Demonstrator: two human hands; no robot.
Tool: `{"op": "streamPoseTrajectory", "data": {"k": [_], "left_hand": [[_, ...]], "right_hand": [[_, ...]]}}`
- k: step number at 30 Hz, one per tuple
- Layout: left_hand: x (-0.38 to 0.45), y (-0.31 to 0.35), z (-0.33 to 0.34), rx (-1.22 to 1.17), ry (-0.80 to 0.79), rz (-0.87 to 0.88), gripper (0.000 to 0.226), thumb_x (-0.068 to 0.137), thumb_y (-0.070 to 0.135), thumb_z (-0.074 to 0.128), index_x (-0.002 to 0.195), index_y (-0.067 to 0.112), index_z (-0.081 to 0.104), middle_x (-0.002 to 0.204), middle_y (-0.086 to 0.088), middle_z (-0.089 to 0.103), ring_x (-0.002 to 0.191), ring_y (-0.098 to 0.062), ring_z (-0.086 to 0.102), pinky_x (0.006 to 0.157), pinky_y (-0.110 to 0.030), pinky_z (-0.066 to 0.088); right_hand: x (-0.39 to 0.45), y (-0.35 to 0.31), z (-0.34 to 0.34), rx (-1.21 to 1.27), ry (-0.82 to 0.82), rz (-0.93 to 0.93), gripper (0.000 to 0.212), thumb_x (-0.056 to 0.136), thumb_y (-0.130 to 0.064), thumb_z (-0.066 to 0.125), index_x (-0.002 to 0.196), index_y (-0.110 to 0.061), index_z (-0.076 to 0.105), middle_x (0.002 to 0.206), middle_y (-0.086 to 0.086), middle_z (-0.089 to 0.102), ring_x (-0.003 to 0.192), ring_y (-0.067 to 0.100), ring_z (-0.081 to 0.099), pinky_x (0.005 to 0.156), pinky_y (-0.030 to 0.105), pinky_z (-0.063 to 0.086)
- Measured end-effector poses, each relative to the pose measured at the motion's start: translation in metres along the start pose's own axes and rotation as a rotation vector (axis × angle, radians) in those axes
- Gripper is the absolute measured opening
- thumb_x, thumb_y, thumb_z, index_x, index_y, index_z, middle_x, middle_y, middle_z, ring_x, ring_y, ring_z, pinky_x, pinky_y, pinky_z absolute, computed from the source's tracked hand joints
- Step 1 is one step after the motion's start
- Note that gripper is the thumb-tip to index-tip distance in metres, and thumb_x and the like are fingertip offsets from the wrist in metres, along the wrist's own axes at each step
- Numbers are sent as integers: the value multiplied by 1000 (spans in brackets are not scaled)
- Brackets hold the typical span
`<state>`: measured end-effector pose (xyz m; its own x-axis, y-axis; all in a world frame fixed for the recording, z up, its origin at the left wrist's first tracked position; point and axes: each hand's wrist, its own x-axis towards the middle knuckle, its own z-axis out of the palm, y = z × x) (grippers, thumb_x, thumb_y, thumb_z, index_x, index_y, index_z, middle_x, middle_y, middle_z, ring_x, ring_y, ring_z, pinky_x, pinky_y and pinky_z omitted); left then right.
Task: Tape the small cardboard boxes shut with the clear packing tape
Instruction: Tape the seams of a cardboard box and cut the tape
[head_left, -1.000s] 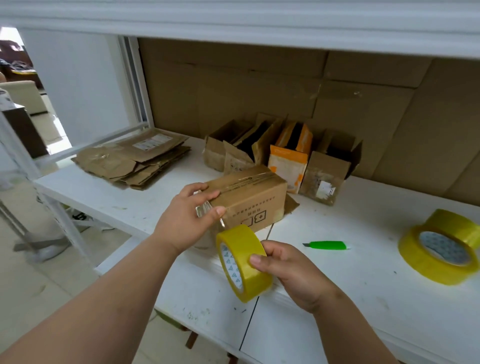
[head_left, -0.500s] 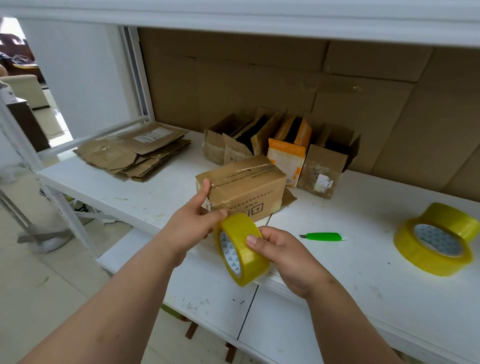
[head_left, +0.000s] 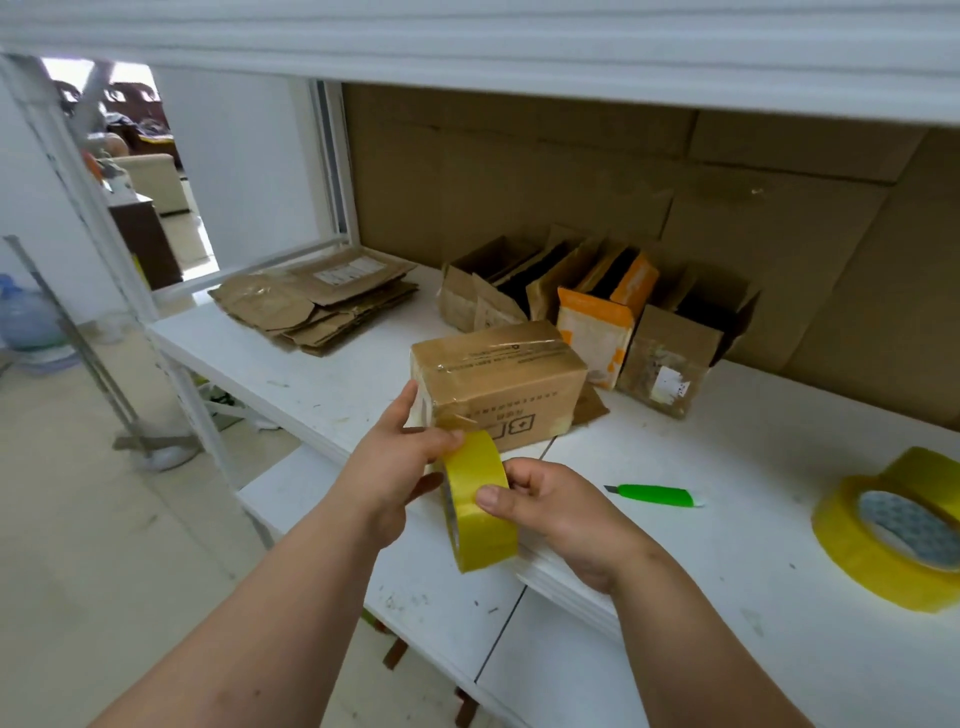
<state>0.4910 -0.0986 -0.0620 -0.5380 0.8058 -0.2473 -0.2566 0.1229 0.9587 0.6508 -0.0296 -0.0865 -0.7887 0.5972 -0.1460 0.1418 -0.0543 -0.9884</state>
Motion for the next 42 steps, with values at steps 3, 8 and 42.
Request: {"op": "streamPoseTrajectory", "data": {"k": [3, 8, 42], "left_hand": [[1, -4, 3, -87, 83, -34, 63, 87, 4, 69, 141, 25, 42, 109, -10, 69, 90, -20, 67, 68, -32, 52], [-4, -7, 6, -109, 147, -43, 31, 89, 9, 70, 114, 13, 53, 105, -10, 65, 84, -20, 66, 66, -33, 51], [-17, -16, 9, -151, 160, -135, 11, 94, 19, 60, 104, 15, 62, 100, -17, 63, 87, -34, 60, 75, -40, 50]], "right_hand": [[-3, -3, -11, 9, -53, 24, 26, 92, -14, 67, 118, -11, 67, 107, 3, 74, 99, 15, 69, 90, 27, 52], [2, 7, -63, -475, 435, 175, 29, 92, -11, 58, 117, -24, 67, 125, -2, 65, 116, 18, 59, 94, 29, 46], [59, -77, -20, -1390, 17, -124, 36, 104, -33, 34, 130, -43, 57, 124, -4, 55, 123, 22, 42, 101, 40, 22]]}}
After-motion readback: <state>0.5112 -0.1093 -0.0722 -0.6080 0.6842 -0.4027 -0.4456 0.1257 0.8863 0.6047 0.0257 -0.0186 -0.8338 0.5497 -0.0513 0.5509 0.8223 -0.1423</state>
